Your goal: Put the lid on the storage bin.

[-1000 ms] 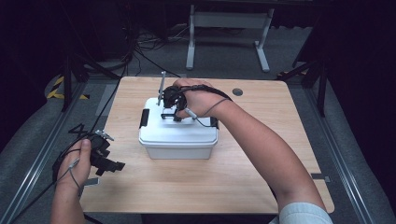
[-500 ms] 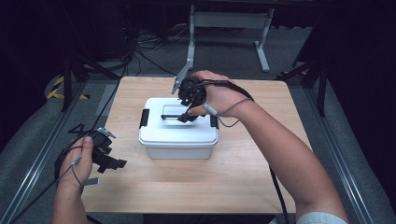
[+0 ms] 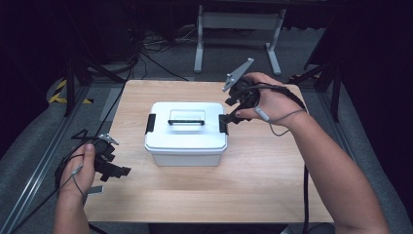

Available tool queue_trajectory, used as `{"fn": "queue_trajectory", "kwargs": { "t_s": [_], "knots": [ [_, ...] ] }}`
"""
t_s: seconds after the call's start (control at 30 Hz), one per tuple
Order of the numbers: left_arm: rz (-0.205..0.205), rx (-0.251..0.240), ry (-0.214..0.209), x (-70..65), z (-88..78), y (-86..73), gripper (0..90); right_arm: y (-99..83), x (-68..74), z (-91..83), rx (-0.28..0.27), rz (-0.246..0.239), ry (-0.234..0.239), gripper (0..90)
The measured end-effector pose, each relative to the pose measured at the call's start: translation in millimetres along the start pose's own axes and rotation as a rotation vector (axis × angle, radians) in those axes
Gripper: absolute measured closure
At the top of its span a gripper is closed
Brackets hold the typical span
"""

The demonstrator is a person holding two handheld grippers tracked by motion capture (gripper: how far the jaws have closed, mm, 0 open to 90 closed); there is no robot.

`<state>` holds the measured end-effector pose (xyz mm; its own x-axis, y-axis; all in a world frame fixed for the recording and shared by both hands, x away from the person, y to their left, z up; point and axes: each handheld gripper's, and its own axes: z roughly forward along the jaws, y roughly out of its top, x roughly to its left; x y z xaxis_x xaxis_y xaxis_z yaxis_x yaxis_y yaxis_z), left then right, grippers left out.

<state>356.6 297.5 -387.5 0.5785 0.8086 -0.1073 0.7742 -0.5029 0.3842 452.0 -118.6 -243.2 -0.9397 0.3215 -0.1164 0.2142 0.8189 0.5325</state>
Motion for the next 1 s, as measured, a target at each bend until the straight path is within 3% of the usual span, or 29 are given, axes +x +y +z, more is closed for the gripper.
{"fn": "queue_trajectory", "kwargs": {
  "t_s": [0.27, 0.53, 0.73, 0.87, 1.0],
  "knots": [
    [-0.015, -0.022, 0.014, 3.6, -0.2, 4.1, 18.4, -45.8, -13.4, -28.6, -0.021, 0.083, -0.055, 33.6],
    [-0.037, -0.045, 0.021, 6.4, -1.7, 4.6, 18.3, -79.6, -25.9, -40.8, -0.012, 0.173, -0.085, 32.0],
    [-0.014, -0.096, -0.021, 7.0, -10.3, 0.8, 17.9, -95.6, -32.3, -48.4, -0.016, 0.207, -0.092, 31.8],
    [-0.016, -0.098, -0.005, 7.0, -13.6, -1.4, 17.5, -108.3, -37.4, -51.4, -0.025, 0.206, -0.097, 31.8],
    [-0.034, -0.070, 0.022, 8.0, -9.1, -1.2, 18.2, -121.4, -39.6, -48.4, -0.012, 0.222, -0.097, 31.8]
  ]
}}
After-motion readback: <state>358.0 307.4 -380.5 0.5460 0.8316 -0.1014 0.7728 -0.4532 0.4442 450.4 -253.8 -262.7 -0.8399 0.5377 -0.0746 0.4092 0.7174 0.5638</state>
